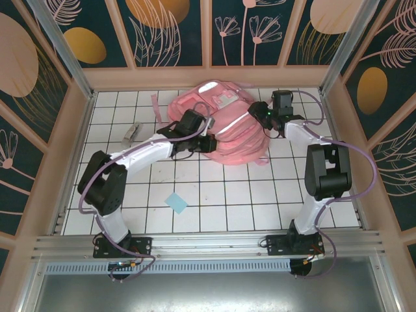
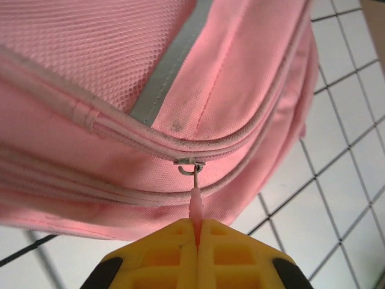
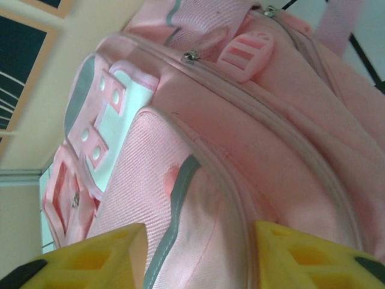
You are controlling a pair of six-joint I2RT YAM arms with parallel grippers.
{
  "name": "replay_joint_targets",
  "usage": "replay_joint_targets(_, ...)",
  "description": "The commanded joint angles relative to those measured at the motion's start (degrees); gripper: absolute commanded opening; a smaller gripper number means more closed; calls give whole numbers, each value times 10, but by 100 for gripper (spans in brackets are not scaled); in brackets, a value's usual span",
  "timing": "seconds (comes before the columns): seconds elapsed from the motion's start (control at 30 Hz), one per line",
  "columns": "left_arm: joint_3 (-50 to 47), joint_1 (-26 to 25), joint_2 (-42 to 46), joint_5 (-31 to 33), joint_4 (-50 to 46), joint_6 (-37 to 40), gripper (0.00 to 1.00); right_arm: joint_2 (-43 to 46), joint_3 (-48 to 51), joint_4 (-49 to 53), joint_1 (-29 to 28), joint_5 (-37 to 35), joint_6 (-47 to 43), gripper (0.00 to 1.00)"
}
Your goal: Pack the student bag
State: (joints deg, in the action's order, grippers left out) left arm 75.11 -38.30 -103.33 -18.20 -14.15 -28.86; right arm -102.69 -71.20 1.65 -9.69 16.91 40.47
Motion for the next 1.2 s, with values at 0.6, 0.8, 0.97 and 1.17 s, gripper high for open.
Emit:
replay_joint_targets(0.6,126,-23,-88,-34,32,-15,0,96,151,-60,-41,56,67,51)
replay_joint_targets(0.8,110,-26,-82,-34,38,-20,0,68,141,-56,-50,42,70,50)
replay_joint_targets(0.97,98,-27,-81,-35,41,-21,0,68,145,-17,-55,-13,57,51)
replay_joint_targets(1.17,94,-28,-81,-40,46,-25,0,37,133,-49,-68,6,72,51)
